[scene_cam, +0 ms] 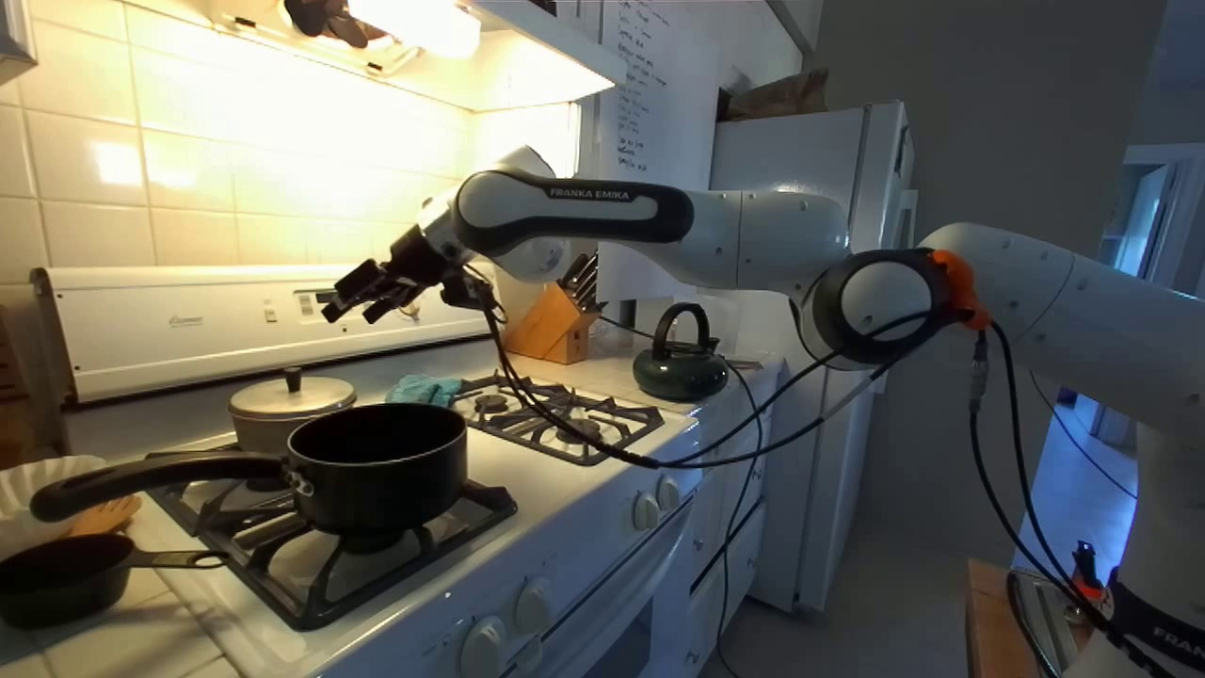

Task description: Move the jar and the tea kettle to the left

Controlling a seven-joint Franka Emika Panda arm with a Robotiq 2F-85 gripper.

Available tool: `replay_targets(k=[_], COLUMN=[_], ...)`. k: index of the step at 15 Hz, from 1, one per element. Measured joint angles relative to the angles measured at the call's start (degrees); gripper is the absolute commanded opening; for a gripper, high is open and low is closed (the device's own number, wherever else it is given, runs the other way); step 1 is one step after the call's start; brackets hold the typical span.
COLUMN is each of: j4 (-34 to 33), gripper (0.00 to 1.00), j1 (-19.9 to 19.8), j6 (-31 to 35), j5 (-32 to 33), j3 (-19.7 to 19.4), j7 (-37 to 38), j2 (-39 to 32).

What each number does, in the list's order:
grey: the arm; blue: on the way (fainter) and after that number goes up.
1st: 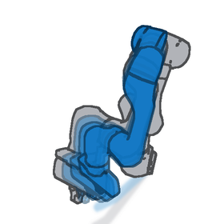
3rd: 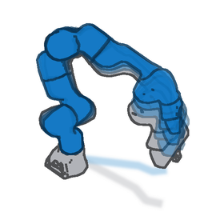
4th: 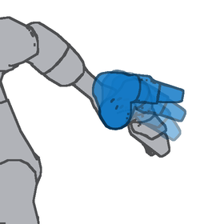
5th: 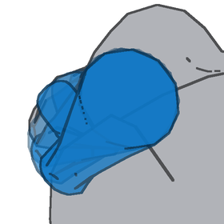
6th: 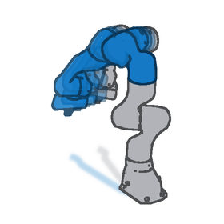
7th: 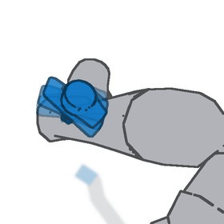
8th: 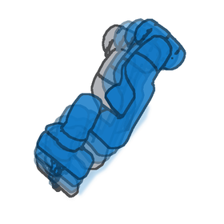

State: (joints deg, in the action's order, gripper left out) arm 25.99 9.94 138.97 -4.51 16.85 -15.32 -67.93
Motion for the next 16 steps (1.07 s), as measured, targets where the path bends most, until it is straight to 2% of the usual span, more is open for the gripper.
replay_targets(k=[3,11,13,16], j4=[0.0,0.0,0.0,0.0], gripper=[1.0,1.0,1.0,1.0], j1=[1.7,2.0,4.5,10.9], j6=[-1.7,-3.7,-6.2,-8.0], j5=[-1.2,-1.7,-1.7,-1.6], j3=[3.0,3.4,3.6,3.7], j7=[-7.4,-11.8,-14.9,-18.1], j2=[1.0,1.3,1.6,2.4])
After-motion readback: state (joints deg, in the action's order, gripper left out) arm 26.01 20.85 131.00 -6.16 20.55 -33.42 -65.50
